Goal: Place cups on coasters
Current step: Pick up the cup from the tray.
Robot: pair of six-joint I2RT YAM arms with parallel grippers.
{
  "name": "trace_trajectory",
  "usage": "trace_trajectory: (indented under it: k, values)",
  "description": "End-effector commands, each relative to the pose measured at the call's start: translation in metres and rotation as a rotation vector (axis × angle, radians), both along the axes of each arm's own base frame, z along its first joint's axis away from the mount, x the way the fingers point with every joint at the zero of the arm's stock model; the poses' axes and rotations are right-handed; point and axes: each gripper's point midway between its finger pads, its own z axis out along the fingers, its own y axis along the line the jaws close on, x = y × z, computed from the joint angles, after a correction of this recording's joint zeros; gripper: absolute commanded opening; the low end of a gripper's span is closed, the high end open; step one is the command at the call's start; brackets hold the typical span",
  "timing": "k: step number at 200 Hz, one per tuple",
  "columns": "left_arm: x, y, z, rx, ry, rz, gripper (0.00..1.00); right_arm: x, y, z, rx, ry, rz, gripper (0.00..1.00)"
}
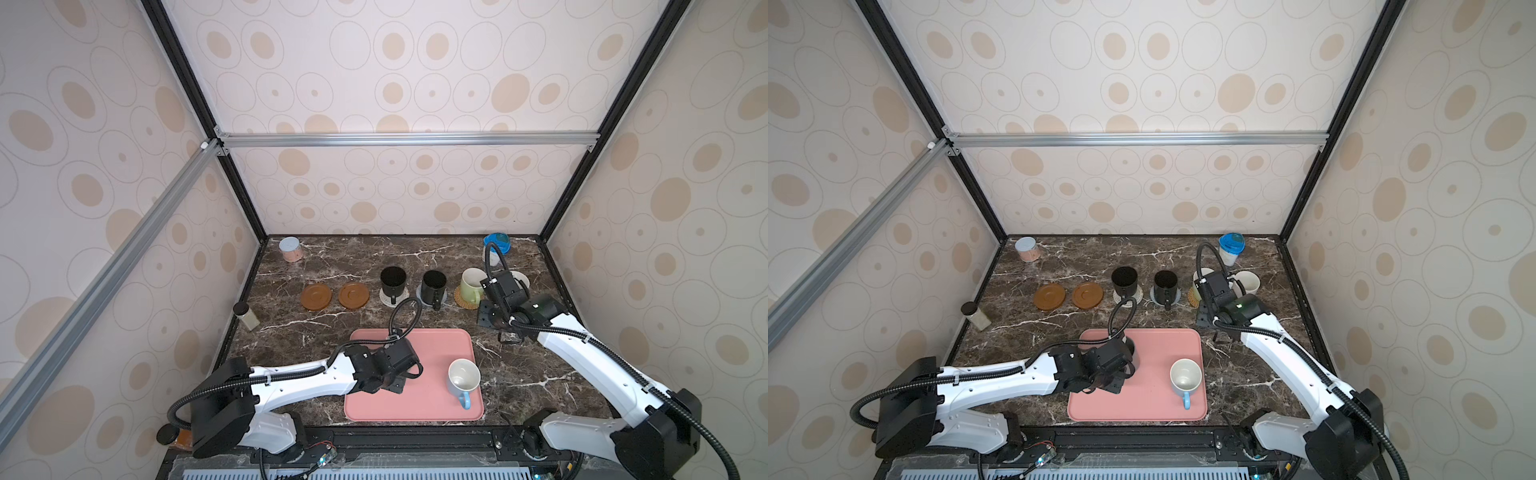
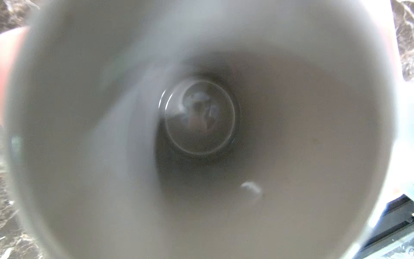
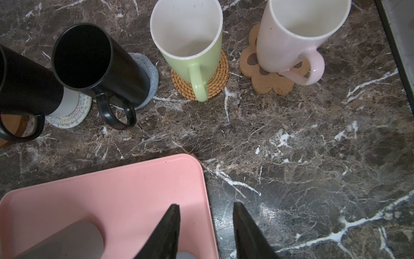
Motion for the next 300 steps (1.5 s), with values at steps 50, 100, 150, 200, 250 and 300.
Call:
trace_trajectory:
  k: [50, 100, 150, 200, 250, 300]
  values:
    - [0.028, -0.007, 0.039, -0.087, -0.11, 0.055, 0.07, 0.002, 0.0, 0.001, 0.008, 0.005, -0.017, 0.43]
    - [0.042, 0.008, 0.047, -0.078, -0.122, 0.085, 0.07, 0.001, -0.001, 0.002, 0.007, 0.0, -0.013, 0.43]
    - [0.057, 0.027, 0.057, -0.096, -0.137, 0.123, 0.06, 0.001, -0.001, 0.003, 0.01, -0.001, -0.012, 0.43]
    - [0.072, 0.045, 0.063, -0.079, -0.15, 0.155, 0.06, 0.0, -0.002, 0.003, 0.001, 0.0, -0.015, 0.43]
    - [0.081, 0.053, 0.063, -0.091, -0.155, 0.182, 0.06, -0.001, -0.004, 0.001, -0.008, 0.003, -0.019, 0.43]
    - [0.094, 0.064, 0.068, -0.092, -0.171, 0.203, 0.05, -0.001, -0.005, 0.001, -0.006, 0.0, -0.023, 0.43]
